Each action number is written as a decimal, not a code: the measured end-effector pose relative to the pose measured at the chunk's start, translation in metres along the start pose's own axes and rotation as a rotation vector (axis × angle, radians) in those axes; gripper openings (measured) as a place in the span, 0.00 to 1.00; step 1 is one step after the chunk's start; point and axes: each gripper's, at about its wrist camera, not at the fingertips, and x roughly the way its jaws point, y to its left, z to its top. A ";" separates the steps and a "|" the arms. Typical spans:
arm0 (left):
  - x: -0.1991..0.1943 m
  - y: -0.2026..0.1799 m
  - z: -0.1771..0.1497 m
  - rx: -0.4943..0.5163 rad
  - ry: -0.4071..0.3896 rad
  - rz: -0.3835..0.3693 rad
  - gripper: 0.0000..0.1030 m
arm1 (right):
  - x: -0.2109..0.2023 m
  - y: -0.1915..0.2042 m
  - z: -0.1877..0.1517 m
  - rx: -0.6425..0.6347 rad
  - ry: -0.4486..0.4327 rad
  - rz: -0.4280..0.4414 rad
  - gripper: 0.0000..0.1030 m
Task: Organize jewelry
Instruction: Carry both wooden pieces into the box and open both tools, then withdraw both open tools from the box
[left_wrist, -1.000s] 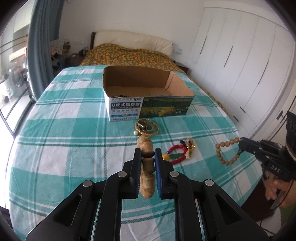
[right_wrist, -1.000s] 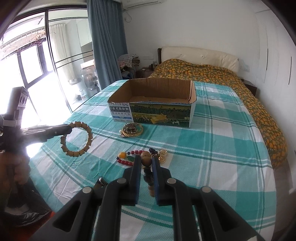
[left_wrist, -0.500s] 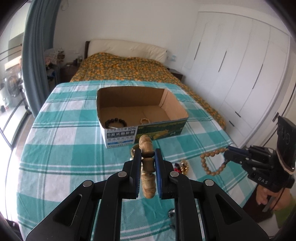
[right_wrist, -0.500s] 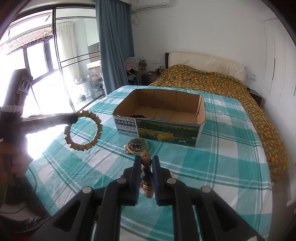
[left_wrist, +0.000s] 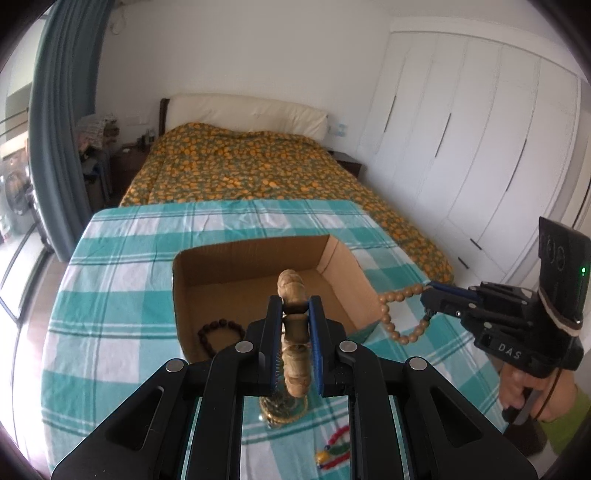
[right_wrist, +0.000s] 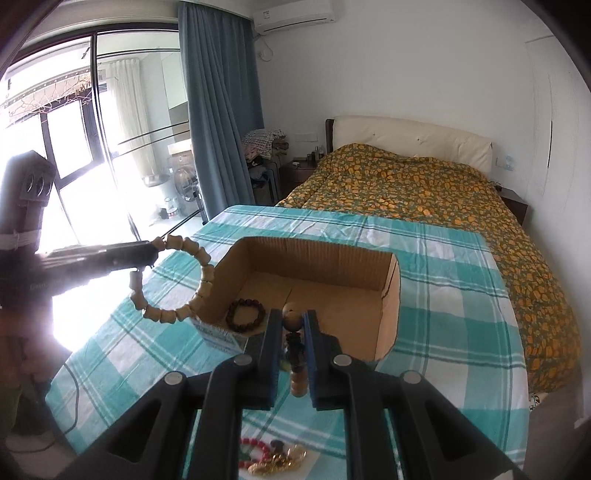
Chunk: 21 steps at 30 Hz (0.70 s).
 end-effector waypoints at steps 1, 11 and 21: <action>0.010 0.001 0.005 0.002 0.006 0.003 0.12 | 0.009 -0.005 0.008 0.009 0.007 0.005 0.12; 0.098 0.018 0.008 0.011 0.098 0.081 0.12 | 0.103 -0.031 0.036 0.035 0.079 0.026 0.12; 0.097 0.030 -0.039 0.026 0.102 0.140 0.78 | 0.114 -0.054 -0.006 0.063 0.084 -0.137 0.58</action>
